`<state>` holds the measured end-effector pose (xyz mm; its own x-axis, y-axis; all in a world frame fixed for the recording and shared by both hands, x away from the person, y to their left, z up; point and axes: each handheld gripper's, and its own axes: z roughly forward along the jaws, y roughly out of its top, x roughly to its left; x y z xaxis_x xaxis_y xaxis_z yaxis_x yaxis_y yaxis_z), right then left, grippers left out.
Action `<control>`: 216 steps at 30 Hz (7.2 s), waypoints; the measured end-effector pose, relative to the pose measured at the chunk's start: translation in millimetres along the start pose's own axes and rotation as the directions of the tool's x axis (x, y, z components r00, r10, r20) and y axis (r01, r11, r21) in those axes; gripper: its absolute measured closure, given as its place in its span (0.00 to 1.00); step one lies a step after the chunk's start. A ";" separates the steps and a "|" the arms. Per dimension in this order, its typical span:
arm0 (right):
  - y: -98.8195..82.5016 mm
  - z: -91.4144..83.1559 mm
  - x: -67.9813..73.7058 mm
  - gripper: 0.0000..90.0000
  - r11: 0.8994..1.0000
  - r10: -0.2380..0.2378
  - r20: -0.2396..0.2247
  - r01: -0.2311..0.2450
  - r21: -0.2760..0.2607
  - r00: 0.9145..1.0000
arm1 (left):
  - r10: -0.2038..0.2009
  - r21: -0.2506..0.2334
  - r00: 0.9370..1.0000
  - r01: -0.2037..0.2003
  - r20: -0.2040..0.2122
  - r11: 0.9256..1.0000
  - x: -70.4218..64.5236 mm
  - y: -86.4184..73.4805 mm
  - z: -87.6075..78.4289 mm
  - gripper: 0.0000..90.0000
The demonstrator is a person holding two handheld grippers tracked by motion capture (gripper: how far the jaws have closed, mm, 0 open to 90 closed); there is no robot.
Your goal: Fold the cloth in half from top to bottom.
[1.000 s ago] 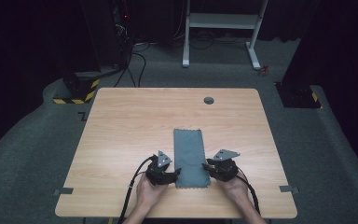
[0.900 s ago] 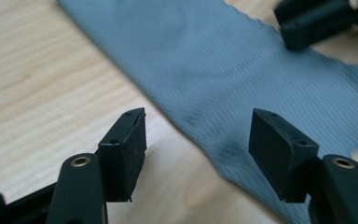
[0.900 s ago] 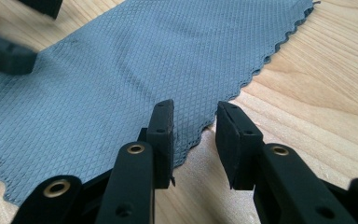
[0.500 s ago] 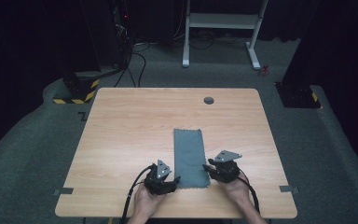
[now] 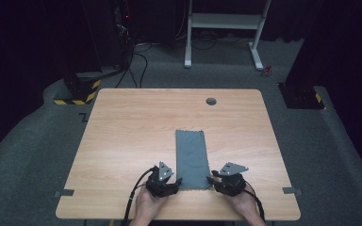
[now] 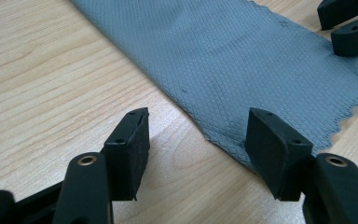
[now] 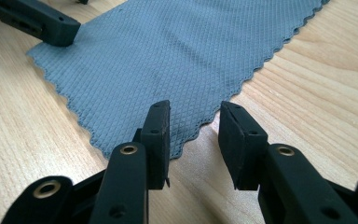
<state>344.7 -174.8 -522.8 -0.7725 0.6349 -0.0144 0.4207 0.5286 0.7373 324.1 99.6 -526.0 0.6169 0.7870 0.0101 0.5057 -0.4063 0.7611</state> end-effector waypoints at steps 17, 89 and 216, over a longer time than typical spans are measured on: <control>17.7 5.3 -31.2 0.68 0.991 0.113 -0.028 -0.115 -0.061 0.993 | -0.083 -0.005 0.995 0.084 0.049 0.996 36.9 33.9 15.7 0.45; 117.3 111.1 -104.9 0.98 0.959 0.246 0.133 -0.261 0.111 0.960 | -0.127 0.125 0.989 0.135 -0.072 0.983 104.5 112.1 109.8 0.82; 59.7 48.9 -60.7 0.99 0.996 0.090 -0.044 -0.091 -0.017 0.995 | -0.001 0.036 0.991 -0.004 0.137 0.999 58.2 62.5 52.6 0.98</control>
<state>440.0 -154.2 -510.9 -0.7516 0.6545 0.0824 0.4812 0.4586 0.7470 423.3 95.5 -512.0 0.6932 0.7164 -0.0792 0.5247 -0.4262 0.7370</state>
